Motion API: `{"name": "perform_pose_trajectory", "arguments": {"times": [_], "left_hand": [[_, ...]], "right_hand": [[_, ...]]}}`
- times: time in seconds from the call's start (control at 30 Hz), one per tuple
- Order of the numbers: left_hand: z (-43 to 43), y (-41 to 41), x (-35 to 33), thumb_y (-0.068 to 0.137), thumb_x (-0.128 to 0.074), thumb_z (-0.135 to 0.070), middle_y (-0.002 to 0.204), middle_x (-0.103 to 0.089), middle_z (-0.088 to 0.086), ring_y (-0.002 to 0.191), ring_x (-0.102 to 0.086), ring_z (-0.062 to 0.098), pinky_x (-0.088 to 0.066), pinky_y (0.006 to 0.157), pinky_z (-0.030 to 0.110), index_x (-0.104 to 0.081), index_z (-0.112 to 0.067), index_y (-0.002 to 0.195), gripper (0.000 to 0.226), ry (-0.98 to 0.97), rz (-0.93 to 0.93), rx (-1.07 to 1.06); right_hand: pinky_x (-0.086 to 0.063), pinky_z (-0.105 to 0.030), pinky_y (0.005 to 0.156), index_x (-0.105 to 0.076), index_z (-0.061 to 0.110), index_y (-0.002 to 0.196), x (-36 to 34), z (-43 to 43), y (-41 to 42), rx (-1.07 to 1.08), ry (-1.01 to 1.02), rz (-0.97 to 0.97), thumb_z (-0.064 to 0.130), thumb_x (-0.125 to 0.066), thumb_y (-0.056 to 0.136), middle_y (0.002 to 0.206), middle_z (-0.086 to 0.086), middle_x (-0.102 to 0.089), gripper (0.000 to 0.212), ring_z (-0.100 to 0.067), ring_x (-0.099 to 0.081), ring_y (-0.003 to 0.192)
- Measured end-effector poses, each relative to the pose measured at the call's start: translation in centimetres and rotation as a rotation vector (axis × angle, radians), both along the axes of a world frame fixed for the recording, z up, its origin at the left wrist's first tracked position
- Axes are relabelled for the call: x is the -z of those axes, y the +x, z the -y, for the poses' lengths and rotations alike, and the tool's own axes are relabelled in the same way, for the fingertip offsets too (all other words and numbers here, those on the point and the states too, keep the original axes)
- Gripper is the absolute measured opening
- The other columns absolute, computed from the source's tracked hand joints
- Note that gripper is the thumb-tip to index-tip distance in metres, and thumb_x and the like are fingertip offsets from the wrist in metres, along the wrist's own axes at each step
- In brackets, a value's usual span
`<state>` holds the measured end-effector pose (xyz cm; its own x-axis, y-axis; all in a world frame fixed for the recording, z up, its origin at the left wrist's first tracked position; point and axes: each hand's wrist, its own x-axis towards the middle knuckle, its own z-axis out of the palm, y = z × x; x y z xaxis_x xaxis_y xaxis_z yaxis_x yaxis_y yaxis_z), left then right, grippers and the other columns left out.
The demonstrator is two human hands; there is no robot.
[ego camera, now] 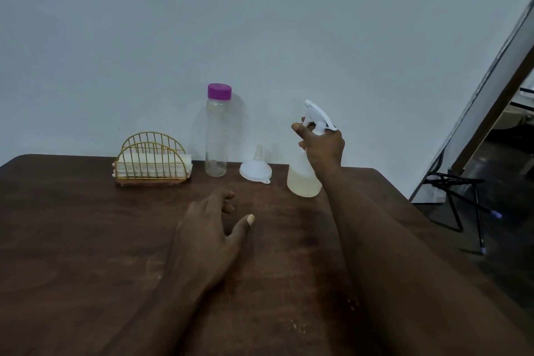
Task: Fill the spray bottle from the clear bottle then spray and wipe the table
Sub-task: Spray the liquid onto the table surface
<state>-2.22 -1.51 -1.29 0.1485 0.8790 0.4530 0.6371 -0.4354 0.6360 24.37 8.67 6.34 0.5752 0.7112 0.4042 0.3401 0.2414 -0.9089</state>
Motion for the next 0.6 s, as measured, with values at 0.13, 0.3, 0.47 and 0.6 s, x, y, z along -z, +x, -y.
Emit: {"name": "perform_pose_trajectory", "arguments": {"times": [0.13,0.3,0.47,0.6], "left_hand": [[-0.3,0.1,0.1,0.082,-0.055,-0.074,0.103,-0.05,-0.029,0.104,-0.047,0.0,-0.05,0.084,0.031,-0.048,-0.043,0.132,0.059,-0.023,-0.016,-0.001],[-0.1,0.1,-0.3,0.082,-0.059,-0.071,0.097,-0.041,-0.033,0.104,-0.046,0.0,-0.051,0.086,0.033,-0.049,-0.041,0.133,0.06,-0.042,-0.014,-0.003],[0.0,0.1,-0.6,0.082,-0.059,-0.071,0.108,-0.051,-0.025,0.107,-0.049,0.003,-0.054,0.089,0.036,-0.05,-0.039,0.134,0.061,-0.062,-0.004,-0.007],[0.0,0.1,-0.6,0.084,-0.061,-0.068,0.106,-0.051,-0.025,0.106,-0.048,0.003,-0.051,0.088,0.034,-0.05,-0.04,0.134,0.058,-0.058,0.009,-0.012]], "right_hand": [[-0.064,-0.039,0.078,-0.075,0.026,0.082,0.3,-1.9,0.2,0.025,-0.041,0.079,0.043,-0.09,0.077,0.079,0.013,-0.078,0.024,-0.01,-0.076,0.065],[-0.059,-0.035,0.079,-0.073,0.025,0.084,0.7,-3.2,0.7,0.03,-0.071,0.177,0.039,-0.087,0.079,0.078,0.008,-0.077,0.02,-0.01,-0.075,0.069],[-0.046,-0.024,0.07,-0.066,0.026,0.098,1.6,-3.3,1.4,0.03,-0.137,0.259,0.047,-0.089,0.078,0.088,0.011,-0.074,0.037,-0.005,-0.069,0.083],[-0.042,-0.024,0.069,-0.063,0.025,0.101,2.8,-2.7,1.5,0.014,-0.217,0.263,0.059,-0.085,0.078,0.091,0.015,-0.07,0.047,-0.004,-0.065,0.087]]}}
